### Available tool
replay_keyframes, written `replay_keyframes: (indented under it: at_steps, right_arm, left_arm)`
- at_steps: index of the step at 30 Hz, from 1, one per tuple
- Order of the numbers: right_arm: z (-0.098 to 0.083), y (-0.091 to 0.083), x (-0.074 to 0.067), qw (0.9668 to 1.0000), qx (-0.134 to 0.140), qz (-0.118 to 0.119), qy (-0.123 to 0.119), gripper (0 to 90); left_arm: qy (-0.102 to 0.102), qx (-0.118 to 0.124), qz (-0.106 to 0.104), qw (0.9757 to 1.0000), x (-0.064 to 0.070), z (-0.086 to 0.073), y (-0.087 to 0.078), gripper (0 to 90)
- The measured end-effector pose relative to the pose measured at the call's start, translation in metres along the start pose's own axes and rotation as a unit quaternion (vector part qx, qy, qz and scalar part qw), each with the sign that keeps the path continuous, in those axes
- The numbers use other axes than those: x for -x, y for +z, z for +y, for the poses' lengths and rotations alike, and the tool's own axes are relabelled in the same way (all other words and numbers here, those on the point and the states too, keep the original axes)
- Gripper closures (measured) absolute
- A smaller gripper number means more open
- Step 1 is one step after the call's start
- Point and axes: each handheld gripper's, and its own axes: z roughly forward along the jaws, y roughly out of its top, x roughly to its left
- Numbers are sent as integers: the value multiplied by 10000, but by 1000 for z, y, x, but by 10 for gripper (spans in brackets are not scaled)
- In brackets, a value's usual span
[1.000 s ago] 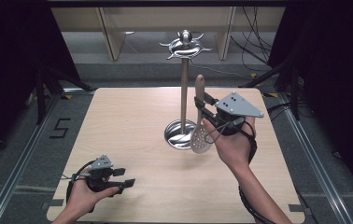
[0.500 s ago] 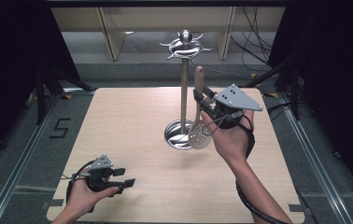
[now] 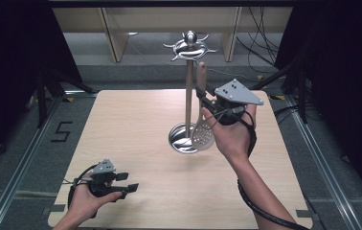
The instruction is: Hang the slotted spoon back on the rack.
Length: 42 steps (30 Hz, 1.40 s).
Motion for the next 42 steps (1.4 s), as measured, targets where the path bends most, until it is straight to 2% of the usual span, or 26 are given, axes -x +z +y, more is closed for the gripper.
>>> replay_keyframes:
  at_steps: [3,4,5,10,11,15,18,19,22,23,25,28,29,32,37,39,42]
  right_arm:
    - [0,2,0,10000,15,-72,11,703]
    - [0,4,0,9999,-50,-27,102,703]
    - [1,5,0,10000,-49,-48,72,703]
    - [1,8,1,9999,-86,-78,38,703]
    - [1,9,1,9999,-72,-78,28,702]
    - [3,9,-1,9999,-99,-82,85,702]
    - [4,11,-1,9999,-111,-62,98,702]
    - [4,12,-1,9999,-126,-60,69,702]
    - [4,14,-1,9997,-180,-98,149,702]
    - [4,15,0,9997,-186,-68,131,702]
    - [4,16,0,9997,-220,-81,118,702]
    - [5,17,0,9997,-228,-57,121,702]
    - [6,19,0,9997,-191,-86,81,701]
    - [7,21,0,9996,-259,-70,131,701]
    - [8,23,0,9995,-287,-61,119,700]
    - [9,26,1,9996,-267,-79,17,698]
    - [9,27,0,9995,-312,-49,53,692]
  left_arm:
    - [-3,2,-1,10000,0,0,0,356]
    - [29,-21,20,10000,0,0,0,356]
    - [146,-50,28,9999,-2,0,-1,356]
    - [163,-64,30,9998,-2,1,-1,356]
    - [87,8,-17,10000,0,0,0,356]
    - [165,-68,30,9998,-2,1,-1,356]
    - [157,-75,45,9998,-2,1,0,356]
    - [101,-4,-17,9999,0,0,0,356]
    - [125,-14,-16,9999,-1,0,-1,356]
    - [94,6,-17,10000,-1,0,0,356]
    - [168,-68,30,9998,-2,1,-1,356]
    - [161,-60,24,9998,-2,1,-1,356]
    - [93,9,-25,10000,-1,0,0,356]
    - [97,10,-26,9999,-1,0,0,356]
    - [95,9,-23,10000,-1,1,0,356]
    - [102,5,-26,9999,-1,1,0,356]
    - [99,4,-25,9999,-1,0,0,356]
